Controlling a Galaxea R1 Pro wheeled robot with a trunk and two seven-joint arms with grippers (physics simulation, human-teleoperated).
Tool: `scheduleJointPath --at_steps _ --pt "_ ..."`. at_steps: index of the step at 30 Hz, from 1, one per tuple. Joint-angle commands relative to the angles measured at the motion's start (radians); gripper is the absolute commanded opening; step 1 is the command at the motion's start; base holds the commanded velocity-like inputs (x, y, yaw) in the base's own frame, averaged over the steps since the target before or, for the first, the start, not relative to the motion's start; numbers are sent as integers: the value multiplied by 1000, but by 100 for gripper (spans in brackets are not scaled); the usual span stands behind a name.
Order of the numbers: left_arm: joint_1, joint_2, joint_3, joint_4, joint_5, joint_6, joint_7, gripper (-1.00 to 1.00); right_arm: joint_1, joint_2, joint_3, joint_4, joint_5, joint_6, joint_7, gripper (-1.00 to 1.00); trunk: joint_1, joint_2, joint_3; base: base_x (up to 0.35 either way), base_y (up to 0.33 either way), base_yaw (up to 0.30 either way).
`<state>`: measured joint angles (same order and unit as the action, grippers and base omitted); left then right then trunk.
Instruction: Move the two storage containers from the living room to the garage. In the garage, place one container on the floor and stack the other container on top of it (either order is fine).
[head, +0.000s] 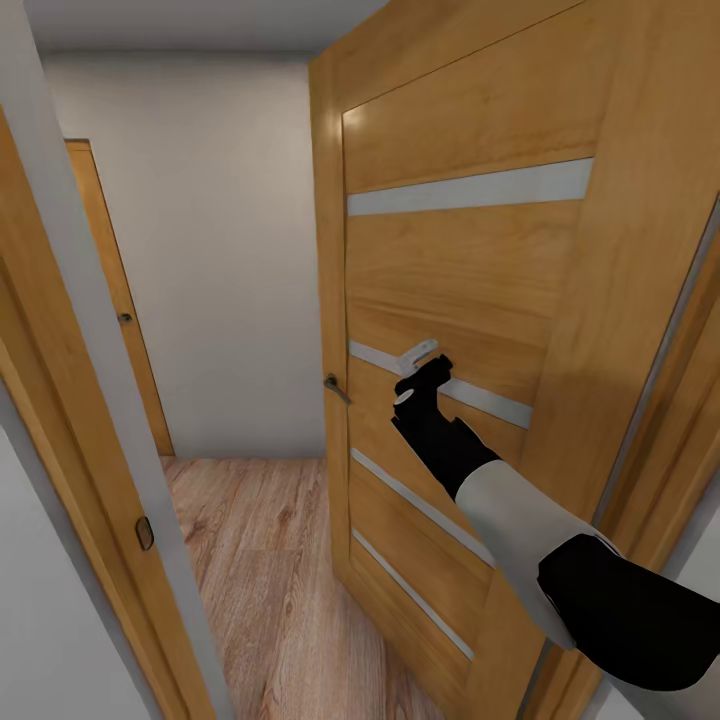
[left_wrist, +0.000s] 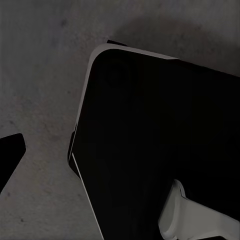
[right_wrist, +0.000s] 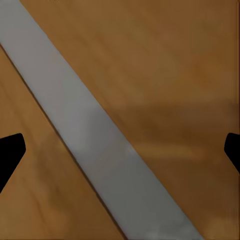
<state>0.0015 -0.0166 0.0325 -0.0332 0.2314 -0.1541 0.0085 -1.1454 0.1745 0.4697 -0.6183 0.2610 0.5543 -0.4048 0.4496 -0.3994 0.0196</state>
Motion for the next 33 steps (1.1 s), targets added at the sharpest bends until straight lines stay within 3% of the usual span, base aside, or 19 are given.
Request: scheduleJointPath --at_steps 1,33 --pt "0 0 2 1 2 -2 1 100 0 0 4 0 6 3 -3 100 0 -1 0 263 0 0" --pt "0 0 2 1 2 -2 1 100 0 0 2 2 7 7 -28 100 0 -1 0 313 0 0"
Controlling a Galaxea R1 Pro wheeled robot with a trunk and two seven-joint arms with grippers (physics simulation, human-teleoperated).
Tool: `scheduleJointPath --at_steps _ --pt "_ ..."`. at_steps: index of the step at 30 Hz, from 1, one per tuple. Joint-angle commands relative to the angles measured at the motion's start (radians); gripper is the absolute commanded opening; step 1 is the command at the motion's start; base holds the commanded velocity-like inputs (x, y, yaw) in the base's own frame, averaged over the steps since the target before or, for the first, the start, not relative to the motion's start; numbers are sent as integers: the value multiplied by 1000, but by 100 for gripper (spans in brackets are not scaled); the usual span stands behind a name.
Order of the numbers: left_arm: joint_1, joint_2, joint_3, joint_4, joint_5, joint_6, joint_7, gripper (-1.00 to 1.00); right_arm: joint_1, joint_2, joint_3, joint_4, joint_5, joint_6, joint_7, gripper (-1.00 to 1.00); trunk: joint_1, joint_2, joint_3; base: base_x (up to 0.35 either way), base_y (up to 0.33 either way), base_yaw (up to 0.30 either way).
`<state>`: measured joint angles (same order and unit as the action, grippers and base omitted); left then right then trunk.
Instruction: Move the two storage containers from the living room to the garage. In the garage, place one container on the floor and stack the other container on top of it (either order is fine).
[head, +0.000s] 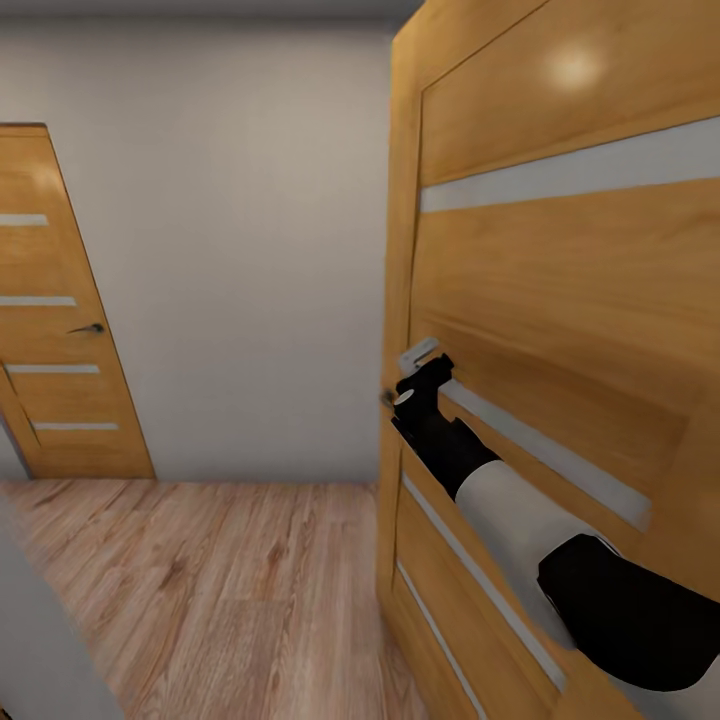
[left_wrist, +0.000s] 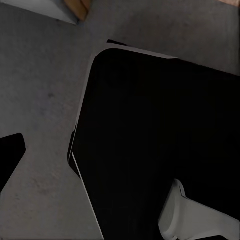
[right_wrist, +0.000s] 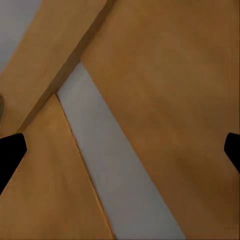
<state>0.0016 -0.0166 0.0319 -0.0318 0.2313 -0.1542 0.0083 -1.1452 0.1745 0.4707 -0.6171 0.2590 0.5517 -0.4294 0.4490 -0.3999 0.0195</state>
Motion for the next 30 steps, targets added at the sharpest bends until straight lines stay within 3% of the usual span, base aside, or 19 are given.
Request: scheduleJointPath --at_steps 1,10,30 --pt "0 0 3 0 2 -2 1 100 -1 0 1 1 8 8 -3 100 1 0 0 300 0 0" --pt "0 0 3 0 2 -2 1 100 -1 0 -8 3 4 3 -3 100 1 0 0 226 0 0" --pt "0 0 3 -1 2 -2 1 100 -1 0 -9 2 3 16 -2 100 1 0 0 9 0 0"
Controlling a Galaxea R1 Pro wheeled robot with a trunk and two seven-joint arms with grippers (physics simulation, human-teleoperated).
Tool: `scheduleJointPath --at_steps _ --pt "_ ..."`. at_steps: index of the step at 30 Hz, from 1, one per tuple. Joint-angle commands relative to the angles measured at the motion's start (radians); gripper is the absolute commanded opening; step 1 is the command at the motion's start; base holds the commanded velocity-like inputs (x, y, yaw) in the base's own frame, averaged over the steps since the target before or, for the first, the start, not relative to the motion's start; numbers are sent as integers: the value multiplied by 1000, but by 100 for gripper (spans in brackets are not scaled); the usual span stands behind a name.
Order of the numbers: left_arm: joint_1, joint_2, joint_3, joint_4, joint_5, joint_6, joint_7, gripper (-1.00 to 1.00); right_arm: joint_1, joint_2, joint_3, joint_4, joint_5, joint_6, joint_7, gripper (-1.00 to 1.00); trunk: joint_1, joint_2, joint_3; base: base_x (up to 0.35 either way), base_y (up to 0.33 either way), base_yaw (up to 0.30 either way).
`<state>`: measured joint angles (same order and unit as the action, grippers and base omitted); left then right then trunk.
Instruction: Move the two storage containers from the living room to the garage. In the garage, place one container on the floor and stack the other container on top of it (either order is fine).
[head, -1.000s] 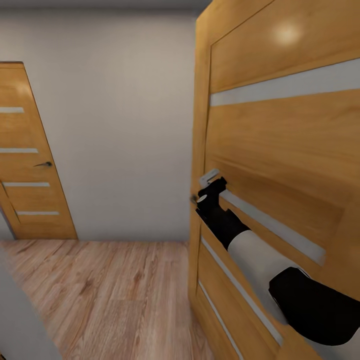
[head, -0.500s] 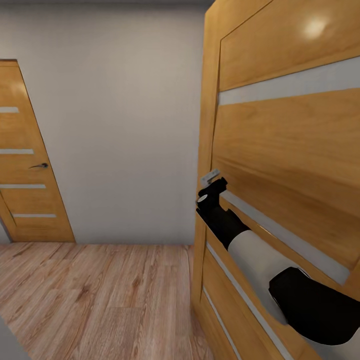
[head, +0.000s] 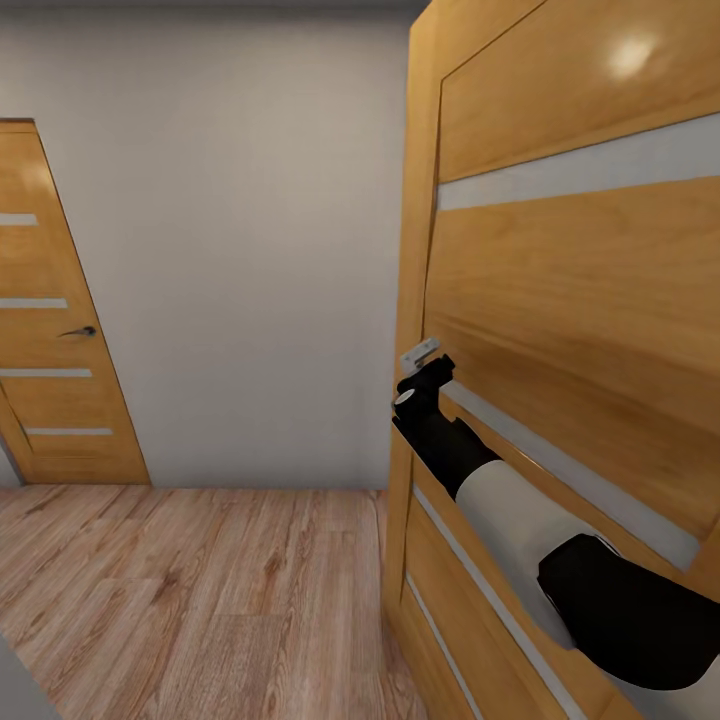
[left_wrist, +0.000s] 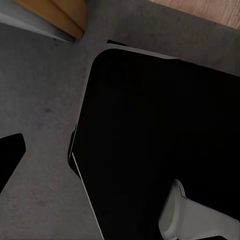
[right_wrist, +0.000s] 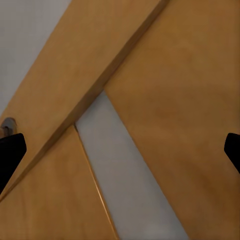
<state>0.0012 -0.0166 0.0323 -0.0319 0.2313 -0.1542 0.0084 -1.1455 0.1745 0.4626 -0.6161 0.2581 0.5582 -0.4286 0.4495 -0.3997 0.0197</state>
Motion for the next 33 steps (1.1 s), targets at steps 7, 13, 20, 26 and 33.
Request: scheduleJointPath --at_steps 7,13,20,26,33 --pt "1 0 3 -2 2 -2 1 100 0 0 -1 1 4 10 -6 100 0 0 0 0 0 0" --pt "1 1 2 -1 2 -2 1 100 -1 0 -1 1 4 8 -13 100 0 0 0 146 0 0" --pt "0 0 3 0 2 -2 1 100 0 0 -1 1 3 8 -15 100 0 0 0 303 0 0" --pt "1 0 3 0 2 -2 1 100 -1 0 -1 1 3 8 -16 100 0 0 0 310 0 0" --pt "1 0 3 0 3 -2 1 100 0 0 -3 2 3 10 -16 100 0 0 0 66 0 0"
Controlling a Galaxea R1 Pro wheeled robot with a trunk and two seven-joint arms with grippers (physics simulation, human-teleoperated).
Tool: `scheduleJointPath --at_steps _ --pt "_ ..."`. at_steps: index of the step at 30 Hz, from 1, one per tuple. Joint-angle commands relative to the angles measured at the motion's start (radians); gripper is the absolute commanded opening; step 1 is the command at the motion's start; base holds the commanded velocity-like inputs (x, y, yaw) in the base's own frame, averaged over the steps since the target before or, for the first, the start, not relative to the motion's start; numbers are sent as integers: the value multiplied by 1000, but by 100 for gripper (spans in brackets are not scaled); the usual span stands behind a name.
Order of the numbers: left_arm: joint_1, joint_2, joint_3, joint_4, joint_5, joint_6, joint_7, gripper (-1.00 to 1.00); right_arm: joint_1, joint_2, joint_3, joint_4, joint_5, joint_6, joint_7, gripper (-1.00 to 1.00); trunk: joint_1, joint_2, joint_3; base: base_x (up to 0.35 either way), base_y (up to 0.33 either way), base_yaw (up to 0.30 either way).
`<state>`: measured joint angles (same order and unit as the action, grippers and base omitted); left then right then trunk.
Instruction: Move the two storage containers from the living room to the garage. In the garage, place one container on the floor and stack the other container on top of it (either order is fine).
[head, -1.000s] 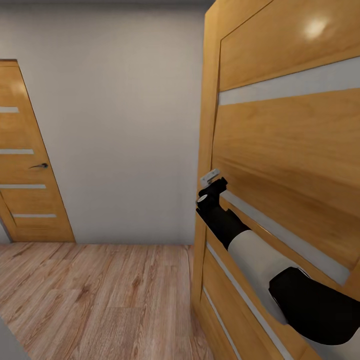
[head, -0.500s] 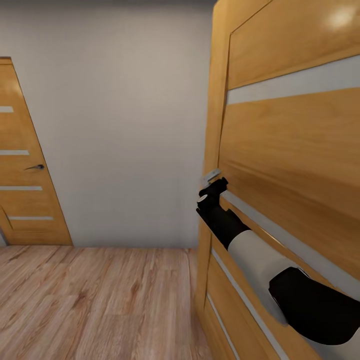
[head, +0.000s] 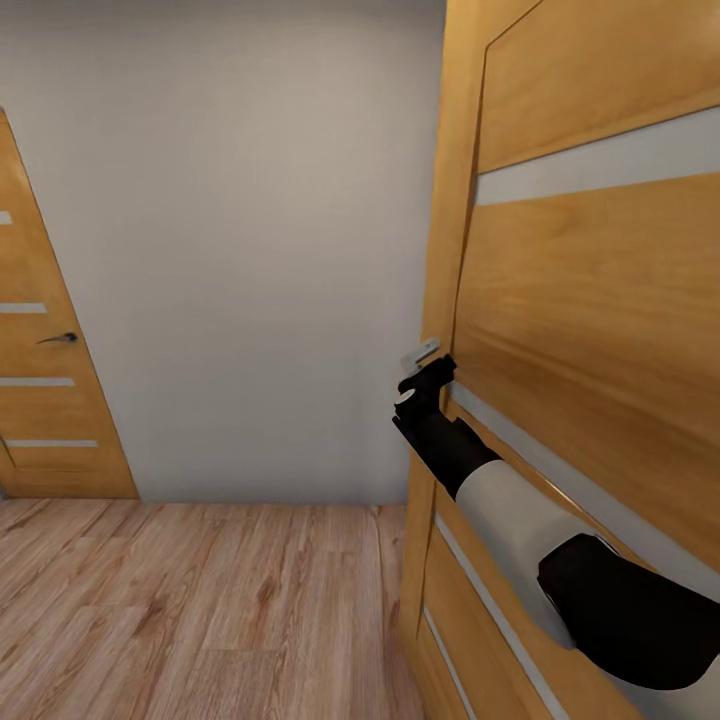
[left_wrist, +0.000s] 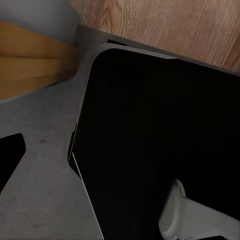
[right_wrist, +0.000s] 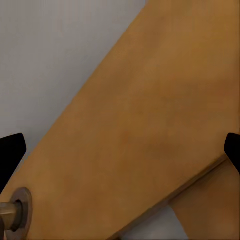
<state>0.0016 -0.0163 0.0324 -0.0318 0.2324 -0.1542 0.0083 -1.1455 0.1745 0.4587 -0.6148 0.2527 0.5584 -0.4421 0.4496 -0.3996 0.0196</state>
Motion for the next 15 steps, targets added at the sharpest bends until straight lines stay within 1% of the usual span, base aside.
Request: scheduleJointPath --at_steps 1,11,13,14,15 --pt "0 0 3 0 2 -2 1 100 -1 0 0 1 8 10 -3 100 0 0 0 4 0 0" --pt "0 0 3 -1 1 -2 1 100 -1 0 -8 13 6 13 -3 100 0 0 0 1 0 0" --pt "1 0 3 0 2 -2 1 100 -2 0 -23 14 5 13 -3 100 0 0 0 0 0 0" --pt "0 0 3 -1 1 -2 1 100 -2 0 -47 15 5 12 -2 100 0 0 0 0 0 0" --pt "0 0 3 -1 2 -2 1 100 -2 0 -55 17 5 12 -2 100 0 0 0 0 0 0"
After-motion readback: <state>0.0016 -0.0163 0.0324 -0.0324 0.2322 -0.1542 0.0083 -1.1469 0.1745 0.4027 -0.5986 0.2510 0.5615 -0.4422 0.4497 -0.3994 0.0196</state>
